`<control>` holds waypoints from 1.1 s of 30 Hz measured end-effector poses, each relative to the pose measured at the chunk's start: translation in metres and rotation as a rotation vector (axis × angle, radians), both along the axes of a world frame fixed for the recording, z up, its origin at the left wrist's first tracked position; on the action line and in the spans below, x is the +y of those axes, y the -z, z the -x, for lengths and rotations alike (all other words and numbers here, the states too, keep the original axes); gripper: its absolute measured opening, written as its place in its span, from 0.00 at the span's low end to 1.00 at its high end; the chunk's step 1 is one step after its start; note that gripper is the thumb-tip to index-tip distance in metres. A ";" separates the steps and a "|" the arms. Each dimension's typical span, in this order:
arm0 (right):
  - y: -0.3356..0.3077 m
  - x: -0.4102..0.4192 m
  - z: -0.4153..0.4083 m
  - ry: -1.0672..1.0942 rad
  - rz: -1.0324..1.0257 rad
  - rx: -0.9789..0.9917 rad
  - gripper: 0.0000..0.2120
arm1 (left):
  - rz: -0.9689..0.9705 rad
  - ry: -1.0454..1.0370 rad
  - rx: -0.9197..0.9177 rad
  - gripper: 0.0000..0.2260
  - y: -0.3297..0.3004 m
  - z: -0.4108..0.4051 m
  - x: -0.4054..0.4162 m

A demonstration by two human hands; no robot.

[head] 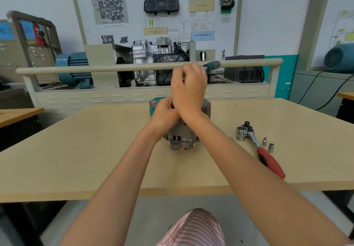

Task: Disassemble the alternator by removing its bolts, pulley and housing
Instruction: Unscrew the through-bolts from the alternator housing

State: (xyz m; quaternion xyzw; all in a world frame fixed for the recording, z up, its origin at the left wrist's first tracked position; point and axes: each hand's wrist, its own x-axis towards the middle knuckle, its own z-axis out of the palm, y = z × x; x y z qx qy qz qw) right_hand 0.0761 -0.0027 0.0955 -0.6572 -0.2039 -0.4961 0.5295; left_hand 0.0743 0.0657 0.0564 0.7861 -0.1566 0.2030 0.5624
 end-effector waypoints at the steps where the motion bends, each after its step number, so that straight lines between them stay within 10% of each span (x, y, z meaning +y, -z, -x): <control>1: -0.004 0.000 0.000 -0.091 -0.020 0.050 0.14 | -0.009 0.009 0.007 0.13 0.000 -0.001 0.001; 9: -0.019 -0.006 -0.009 -0.654 -0.400 0.319 0.24 | 0.032 0.111 -0.017 0.10 0.002 0.000 -0.001; 14: -0.017 -0.006 -0.011 -0.507 -0.459 0.309 0.23 | 0.056 0.087 -0.028 0.09 0.003 -0.001 -0.001; 23: 0.010 -0.005 -0.011 0.392 0.231 -0.019 0.08 | 0.060 -0.006 -0.013 0.13 0.005 -0.001 -0.003; 33: -0.004 -0.011 -0.008 -0.116 -0.049 0.047 0.18 | 0.039 0.048 -0.086 0.16 0.005 0.000 -0.005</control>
